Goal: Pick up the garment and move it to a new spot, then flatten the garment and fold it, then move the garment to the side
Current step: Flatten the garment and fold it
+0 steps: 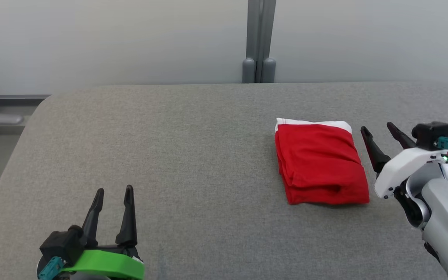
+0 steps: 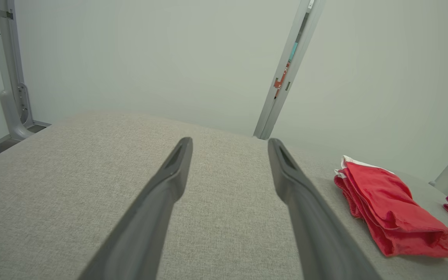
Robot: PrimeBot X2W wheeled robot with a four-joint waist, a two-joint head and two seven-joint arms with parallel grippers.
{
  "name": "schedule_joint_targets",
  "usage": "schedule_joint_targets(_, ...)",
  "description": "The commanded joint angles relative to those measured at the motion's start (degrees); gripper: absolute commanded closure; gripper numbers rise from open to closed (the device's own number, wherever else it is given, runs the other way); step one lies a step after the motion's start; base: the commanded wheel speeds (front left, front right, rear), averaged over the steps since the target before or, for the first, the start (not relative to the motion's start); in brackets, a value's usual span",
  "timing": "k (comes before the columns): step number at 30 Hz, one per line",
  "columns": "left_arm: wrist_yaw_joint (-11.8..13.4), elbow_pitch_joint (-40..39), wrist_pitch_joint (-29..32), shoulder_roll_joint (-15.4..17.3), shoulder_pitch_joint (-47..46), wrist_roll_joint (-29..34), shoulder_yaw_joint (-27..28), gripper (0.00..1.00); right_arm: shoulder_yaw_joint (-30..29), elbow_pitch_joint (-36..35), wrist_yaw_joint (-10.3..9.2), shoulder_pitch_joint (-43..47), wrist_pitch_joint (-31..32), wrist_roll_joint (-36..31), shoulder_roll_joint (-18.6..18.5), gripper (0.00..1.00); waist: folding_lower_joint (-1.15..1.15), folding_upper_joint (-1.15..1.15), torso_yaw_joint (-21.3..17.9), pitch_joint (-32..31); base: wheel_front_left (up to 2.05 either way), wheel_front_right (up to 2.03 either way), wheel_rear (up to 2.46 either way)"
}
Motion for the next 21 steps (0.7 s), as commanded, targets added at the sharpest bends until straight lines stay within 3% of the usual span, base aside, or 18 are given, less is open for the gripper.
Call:
schedule_joint_targets(1,-0.21,-0.1,-0.14,0.5,1.34,0.39,0.7,0.0,-1.65,-1.05,-0.07,1.6,-1.3,-1.74,0.5,0.0,0.0,0.0,-1.72,-0.67,0.0,0.0,0.0)
schedule_joint_targets(13,-0.13,-0.08,-0.15,0.07,3.44,3.3,4.72,0.0,-18.8,-18.07,-0.07,19.24,-3.27,-19.02,9.5,0.0,0.0,0.0,-8.44,-1.05,0.0,0.0,0.0)
schedule_joint_targets(21,0.43,-1.07,-0.14,-0.26,5.25,5.31,5.5,0.0,-22.55,-24.76,-0.08,24.76,0.56,-24.21,11.97,0.0,0.0,0.0,-9.72,-1.93,0.0,0.0,0.0)
